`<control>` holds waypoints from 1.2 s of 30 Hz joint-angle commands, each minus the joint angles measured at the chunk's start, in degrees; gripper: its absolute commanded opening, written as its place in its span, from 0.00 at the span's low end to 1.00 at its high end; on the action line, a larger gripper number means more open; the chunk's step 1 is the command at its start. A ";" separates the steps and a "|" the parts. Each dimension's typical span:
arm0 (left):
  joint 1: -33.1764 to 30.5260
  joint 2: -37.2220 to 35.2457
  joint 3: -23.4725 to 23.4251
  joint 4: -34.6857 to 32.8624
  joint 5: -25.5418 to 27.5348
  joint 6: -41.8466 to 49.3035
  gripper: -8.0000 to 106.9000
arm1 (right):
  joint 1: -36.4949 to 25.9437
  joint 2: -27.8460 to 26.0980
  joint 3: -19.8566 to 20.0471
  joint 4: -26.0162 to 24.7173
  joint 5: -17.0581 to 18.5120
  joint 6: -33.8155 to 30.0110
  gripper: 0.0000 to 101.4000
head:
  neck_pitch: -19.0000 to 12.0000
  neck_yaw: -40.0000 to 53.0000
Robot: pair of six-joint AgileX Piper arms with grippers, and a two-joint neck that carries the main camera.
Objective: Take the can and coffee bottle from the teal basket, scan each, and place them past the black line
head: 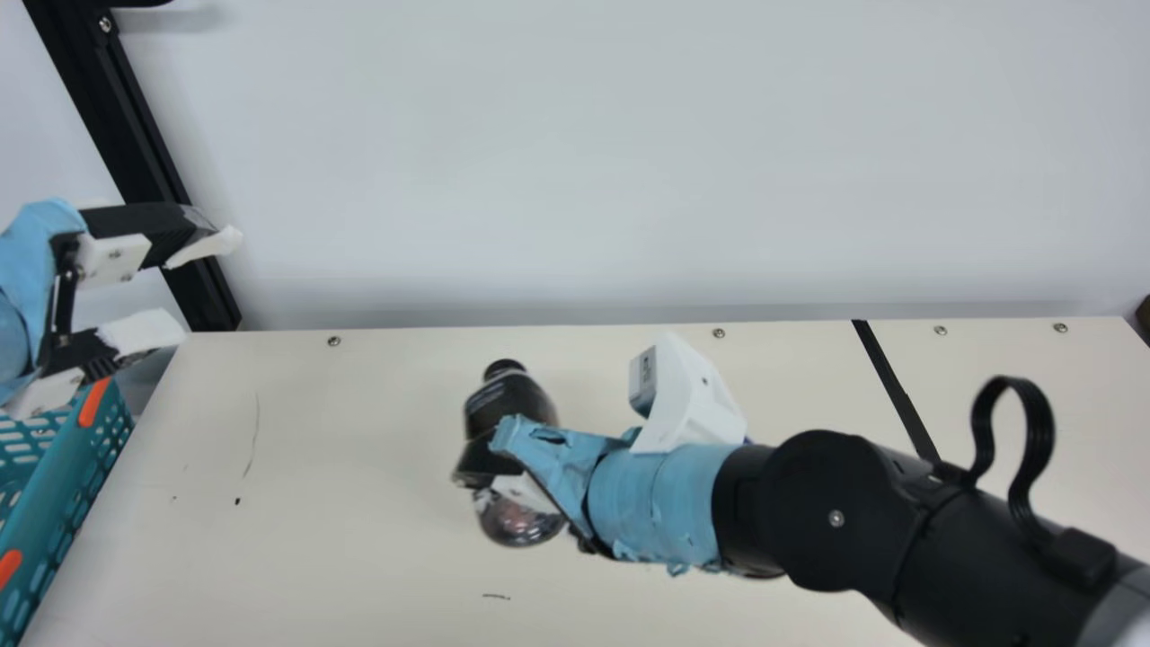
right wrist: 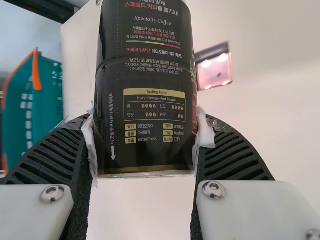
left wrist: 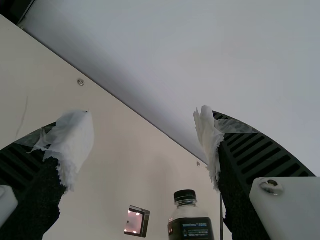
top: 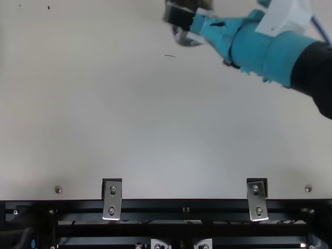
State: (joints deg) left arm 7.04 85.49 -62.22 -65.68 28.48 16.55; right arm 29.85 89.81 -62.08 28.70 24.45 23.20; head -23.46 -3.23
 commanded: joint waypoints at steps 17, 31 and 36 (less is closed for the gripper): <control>0.00 0.00 0.00 0.00 0.00 0.00 0.85 | 0.47 0.89 -3.80 -24.41 5.30 13.07 0.00 | -1.54 -0.06; 0.00 0.00 0.00 0.00 0.00 0.00 0.85 | -1.57 5.00 -7.17 -17.34 5.80 2.55 0.00 | -1.54 -0.06; 0.00 0.00 0.00 0.00 0.00 0.00 0.85 | -1.69 5.53 -7.59 -16.78 5.92 1.18 0.00 | -1.54 -0.06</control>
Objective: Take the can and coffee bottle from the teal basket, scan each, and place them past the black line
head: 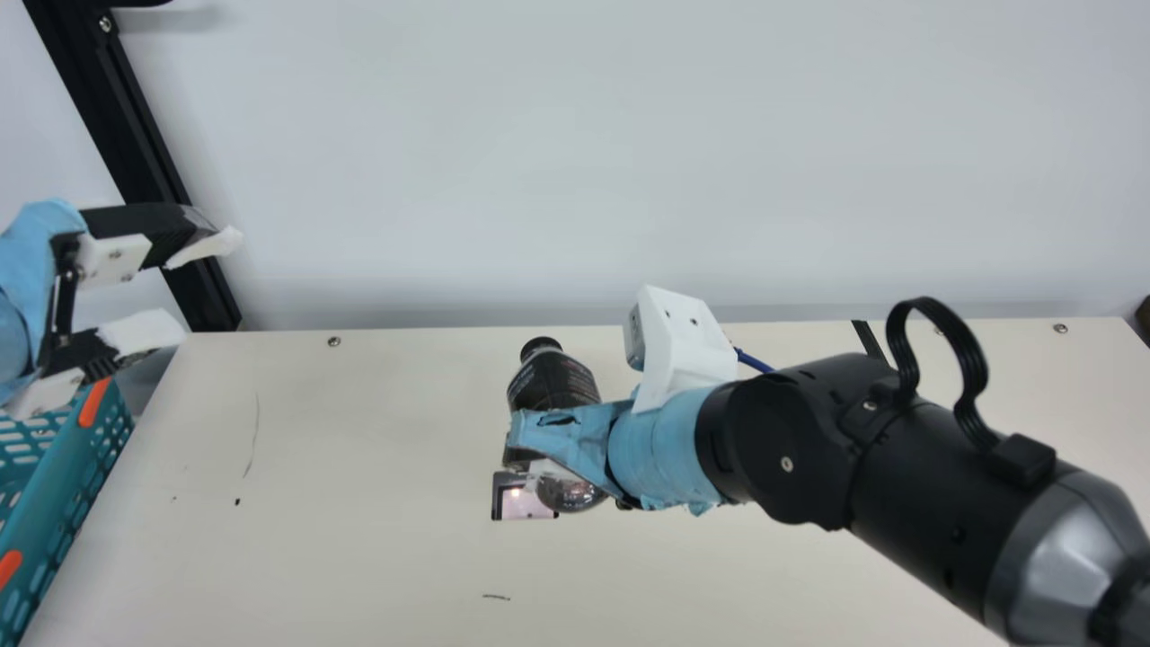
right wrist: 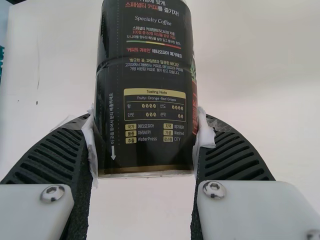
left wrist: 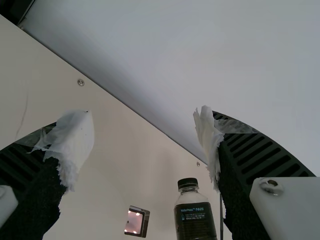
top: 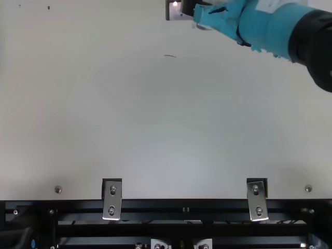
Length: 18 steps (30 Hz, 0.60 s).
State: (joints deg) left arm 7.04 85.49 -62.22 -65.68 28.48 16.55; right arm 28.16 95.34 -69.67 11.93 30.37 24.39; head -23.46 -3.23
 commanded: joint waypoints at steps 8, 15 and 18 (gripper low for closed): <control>0.00 0.00 0.00 0.00 0.00 0.00 0.85 | -0.47 1.02 -0.93 -1.11 0.99 -0.99 0.00 | -1.54 -0.06; 0.00 0.00 0.00 0.00 0.00 0.00 0.85 | 0.74 5.09 -5.17 -7.88 3.52 0.63 0.00 | -1.54 -0.06; 0.00 0.00 0.00 0.00 0.00 0.00 0.85 | 1.52 7.10 -7.29 -10.50 3.98 1.37 0.00 | -1.54 -0.06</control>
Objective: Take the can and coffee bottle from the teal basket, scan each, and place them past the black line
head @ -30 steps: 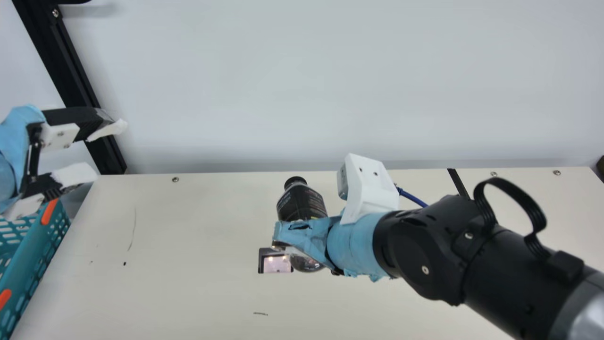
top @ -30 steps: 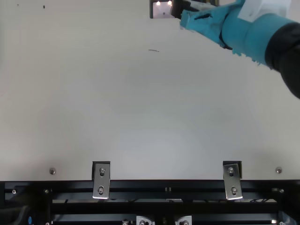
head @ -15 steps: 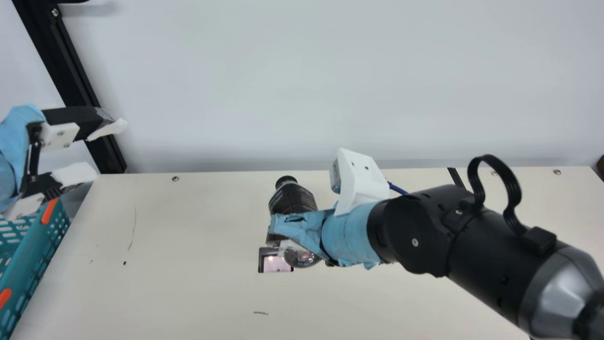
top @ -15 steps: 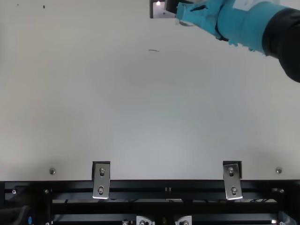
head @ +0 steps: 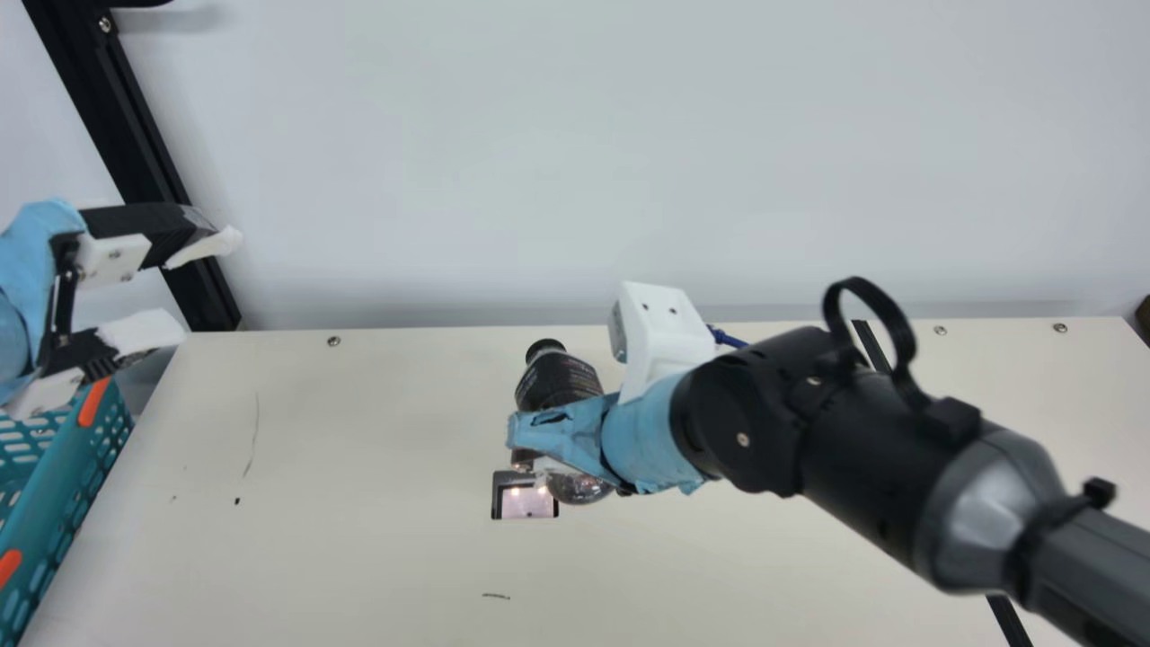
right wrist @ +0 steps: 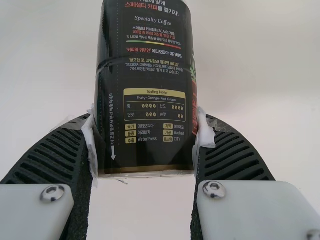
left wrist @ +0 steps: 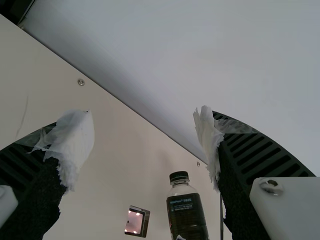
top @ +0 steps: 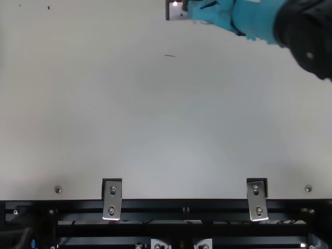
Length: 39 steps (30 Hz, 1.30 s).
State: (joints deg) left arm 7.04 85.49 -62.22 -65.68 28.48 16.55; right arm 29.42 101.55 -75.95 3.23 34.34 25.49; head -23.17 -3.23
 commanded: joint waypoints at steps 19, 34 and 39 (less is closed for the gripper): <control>0.00 0.00 0.00 0.00 0.00 0.00 0.85 | 2.59 10.60 -10.70 -11.05 1.24 2.26 0.00 | -1.83 -0.06; 0.00 0.00 0.00 0.00 0.00 0.00 0.85 | 3.17 9.41 -11.20 -16.58 3.53 4.24 0.00 | -1.83 -0.06; 0.00 0.00 0.00 0.00 0.00 0.00 0.85 | 2.92 7.50 -9.72 -19.71 4.62 6.41 0.00 | -1.79 -0.58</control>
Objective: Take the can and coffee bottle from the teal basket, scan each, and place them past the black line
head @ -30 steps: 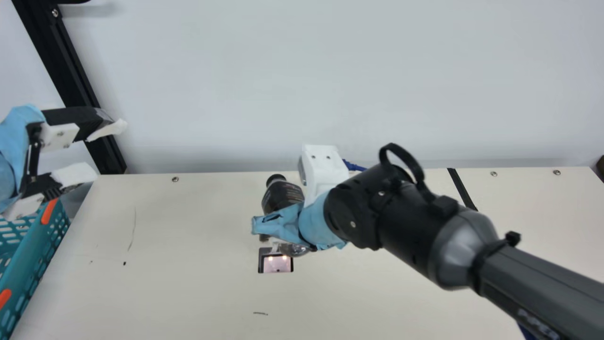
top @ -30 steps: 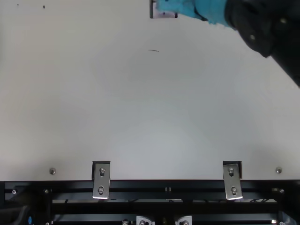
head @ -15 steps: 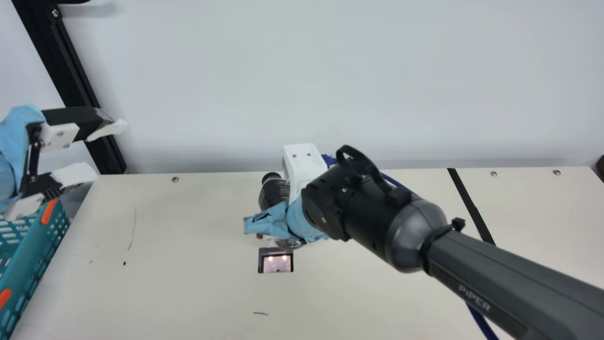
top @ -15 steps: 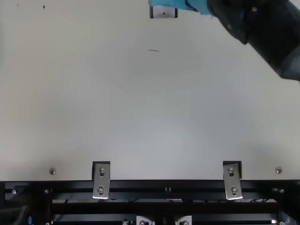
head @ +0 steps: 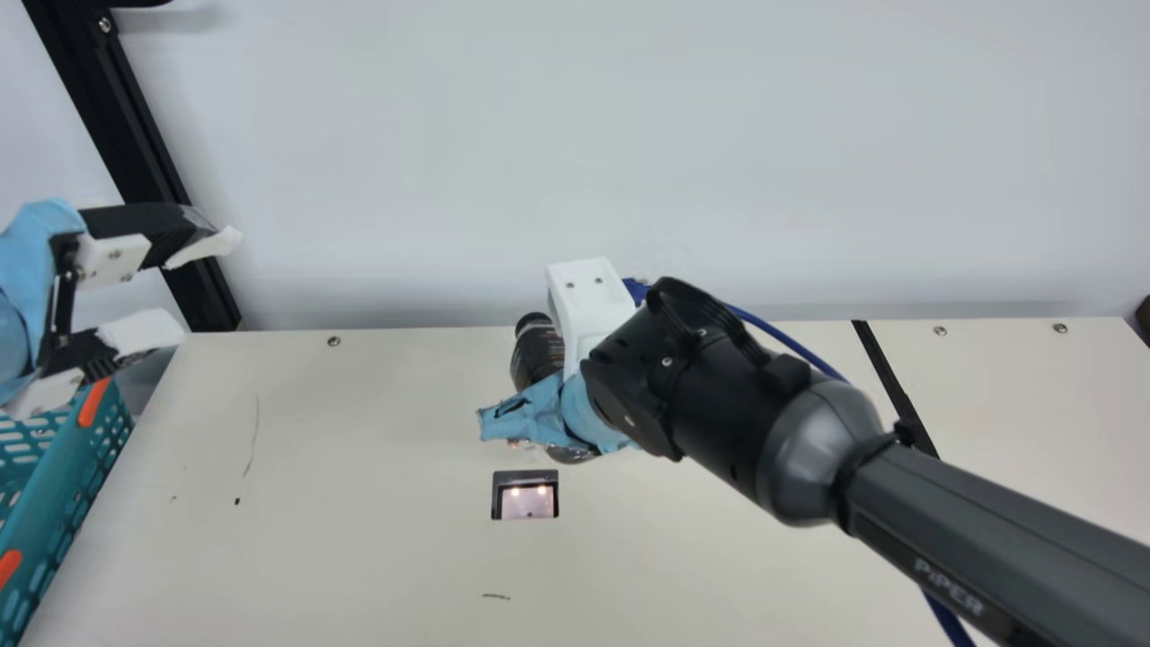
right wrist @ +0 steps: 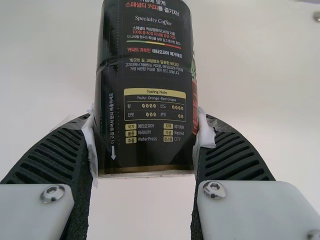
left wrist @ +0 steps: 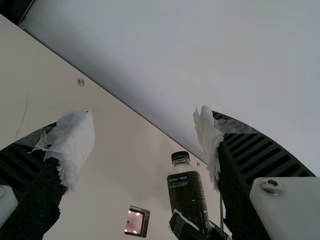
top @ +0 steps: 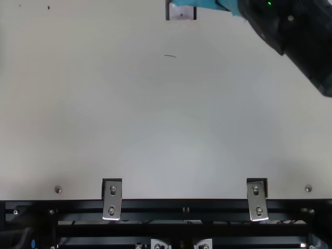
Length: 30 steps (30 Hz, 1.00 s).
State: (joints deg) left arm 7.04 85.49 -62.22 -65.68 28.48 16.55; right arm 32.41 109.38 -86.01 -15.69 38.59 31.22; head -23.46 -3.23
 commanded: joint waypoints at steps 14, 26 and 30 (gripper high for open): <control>0.00 0.00 0.00 0.00 0.00 0.00 0.85 | -4.00 -7.94 9.15 -8.74 2.42 8.67 0.00 | -1.52 -17.67; 0.00 0.00 0.00 0.00 0.00 0.00 0.85 | -12.02 -17.47 20.58 -14.07 4.30 14.19 0.00 | -1.54 -33.14; 0.00 0.00 0.00 0.00 0.00 0.00 0.85 | -15.57 -20.94 24.31 -15.61 5.11 14.56 0.00 | -1.54 -37.22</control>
State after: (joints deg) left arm 7.04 85.49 -62.22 -65.68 28.48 16.55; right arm 18.40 89.88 -63.52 -30.78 43.51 45.90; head -23.46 -39.00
